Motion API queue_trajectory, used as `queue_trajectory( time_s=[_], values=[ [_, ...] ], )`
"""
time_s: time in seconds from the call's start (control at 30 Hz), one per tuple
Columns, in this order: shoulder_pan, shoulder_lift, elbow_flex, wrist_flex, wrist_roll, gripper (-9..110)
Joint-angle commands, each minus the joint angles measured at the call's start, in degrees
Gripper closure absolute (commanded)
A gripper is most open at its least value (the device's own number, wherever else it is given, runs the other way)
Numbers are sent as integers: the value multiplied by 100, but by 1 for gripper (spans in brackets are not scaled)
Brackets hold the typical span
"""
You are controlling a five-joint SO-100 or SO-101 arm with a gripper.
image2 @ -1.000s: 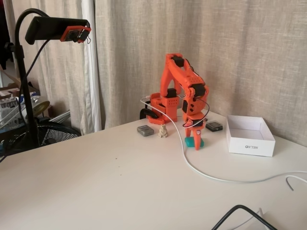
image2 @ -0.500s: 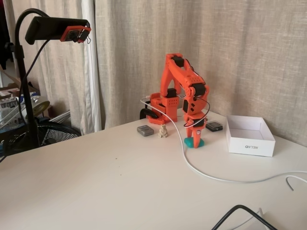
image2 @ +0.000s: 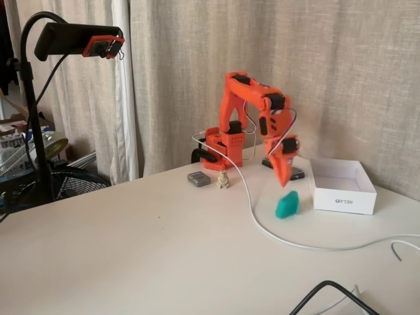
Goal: Grasp the green cube and put it in the bin.
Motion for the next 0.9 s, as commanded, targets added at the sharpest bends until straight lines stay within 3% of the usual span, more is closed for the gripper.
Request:
queue_trajectory(
  time_s=[0.0, 0.27, 0.47, 0.53, 0.6, 0.73, 0.87],
  values=[
    [-580, 686, -255, -343, -158, 110],
    [-1397, 1389, 0, 299, -229, 110],
    [-1046, 1547, 800, -448, -1081, 106],
    [-949, 1582, 984, -545, -1406, 95],
    [-773, 1406, 984, -492, -1415, 73],
    [-308, 703, 615, -923, -1441, 58],
    [-44, -141, -35, -1107, -1626, 56]
  ],
)
